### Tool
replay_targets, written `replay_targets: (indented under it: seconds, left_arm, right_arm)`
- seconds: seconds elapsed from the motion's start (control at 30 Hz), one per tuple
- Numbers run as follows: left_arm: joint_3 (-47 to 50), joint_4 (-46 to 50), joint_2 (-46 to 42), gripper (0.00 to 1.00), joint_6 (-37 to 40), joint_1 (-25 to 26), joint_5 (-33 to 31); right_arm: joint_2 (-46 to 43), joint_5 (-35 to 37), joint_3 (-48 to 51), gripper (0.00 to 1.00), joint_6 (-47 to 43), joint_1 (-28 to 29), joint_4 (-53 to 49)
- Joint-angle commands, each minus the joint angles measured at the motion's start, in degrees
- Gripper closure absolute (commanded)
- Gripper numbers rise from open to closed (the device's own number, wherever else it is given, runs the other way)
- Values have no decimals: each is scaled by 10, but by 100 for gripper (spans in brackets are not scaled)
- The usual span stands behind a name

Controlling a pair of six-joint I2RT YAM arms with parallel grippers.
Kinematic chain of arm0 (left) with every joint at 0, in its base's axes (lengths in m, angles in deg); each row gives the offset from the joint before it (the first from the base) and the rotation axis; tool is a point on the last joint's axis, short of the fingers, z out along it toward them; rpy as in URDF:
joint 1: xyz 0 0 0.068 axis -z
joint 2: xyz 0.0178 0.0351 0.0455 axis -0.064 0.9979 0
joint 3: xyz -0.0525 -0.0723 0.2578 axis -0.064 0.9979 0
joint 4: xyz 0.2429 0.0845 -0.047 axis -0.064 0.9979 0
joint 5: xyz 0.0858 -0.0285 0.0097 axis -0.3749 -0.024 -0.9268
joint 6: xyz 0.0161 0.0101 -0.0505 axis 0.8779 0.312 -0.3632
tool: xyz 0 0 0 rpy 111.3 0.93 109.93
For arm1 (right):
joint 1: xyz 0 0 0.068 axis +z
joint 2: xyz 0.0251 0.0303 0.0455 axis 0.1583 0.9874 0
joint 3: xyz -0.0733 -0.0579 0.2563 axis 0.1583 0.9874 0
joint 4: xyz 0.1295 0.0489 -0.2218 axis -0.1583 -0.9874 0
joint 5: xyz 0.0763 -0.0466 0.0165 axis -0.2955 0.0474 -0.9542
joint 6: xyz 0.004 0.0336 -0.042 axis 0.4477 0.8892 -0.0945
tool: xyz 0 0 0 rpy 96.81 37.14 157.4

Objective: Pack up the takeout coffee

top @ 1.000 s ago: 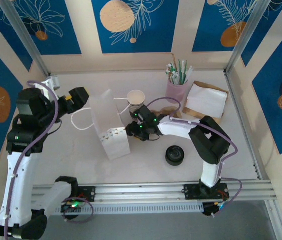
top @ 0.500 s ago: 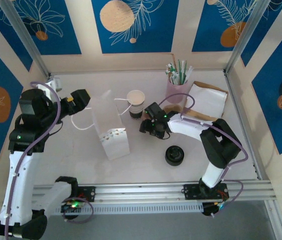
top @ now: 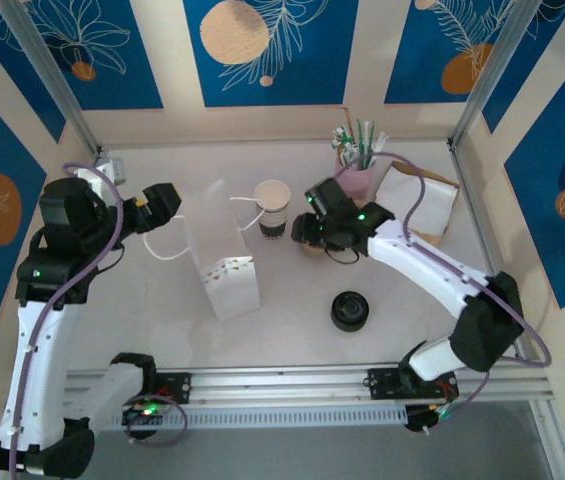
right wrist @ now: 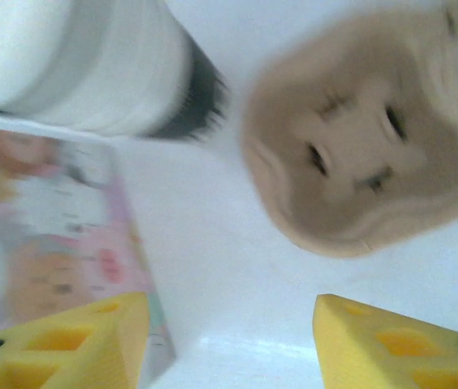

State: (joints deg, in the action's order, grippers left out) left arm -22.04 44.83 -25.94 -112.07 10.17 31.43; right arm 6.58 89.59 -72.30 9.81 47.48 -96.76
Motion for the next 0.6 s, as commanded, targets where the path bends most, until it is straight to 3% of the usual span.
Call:
replay_targets:
  seconds: [0.0, 0.13, 0.43, 0.57]
  left_arm:
    - [-14, 16, -2, 0, 27, 3, -11]
    - [-18, 5, 10, 0, 30, 3, -8]
    - [-98, -42, 120, 0, 43, 3, 3]
    - [-122, -52, 166, 0, 48, 3, 8]
  right_arm:
    - [-6, -4, -56, 52, -30, -9, -55]
    - [54, -3, -151, 60, -48, -16, -86]
    - [201, 14, -314, 62, -77, -25, -146]
    - [254, 18, -367, 67, -84, -31, -166]
